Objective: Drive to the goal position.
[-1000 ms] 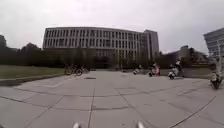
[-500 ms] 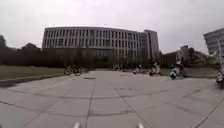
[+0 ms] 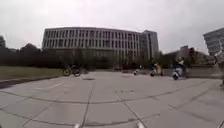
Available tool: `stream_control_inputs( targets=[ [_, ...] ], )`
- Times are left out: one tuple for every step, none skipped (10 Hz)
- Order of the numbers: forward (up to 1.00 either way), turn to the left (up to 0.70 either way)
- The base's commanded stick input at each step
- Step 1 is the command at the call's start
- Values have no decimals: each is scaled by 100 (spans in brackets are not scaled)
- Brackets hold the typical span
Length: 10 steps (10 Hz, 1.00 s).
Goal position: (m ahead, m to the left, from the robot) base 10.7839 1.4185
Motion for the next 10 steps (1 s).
stream_control_inputs(
  targets=[
    [50, 0],
    [50, 0],
    [50, 0],
    [50, 0],
    [50, 0],
    [50, 0],
    [50, 0],
    [50, 0],
    [50, 0],
    [50, 0]
  ],
)
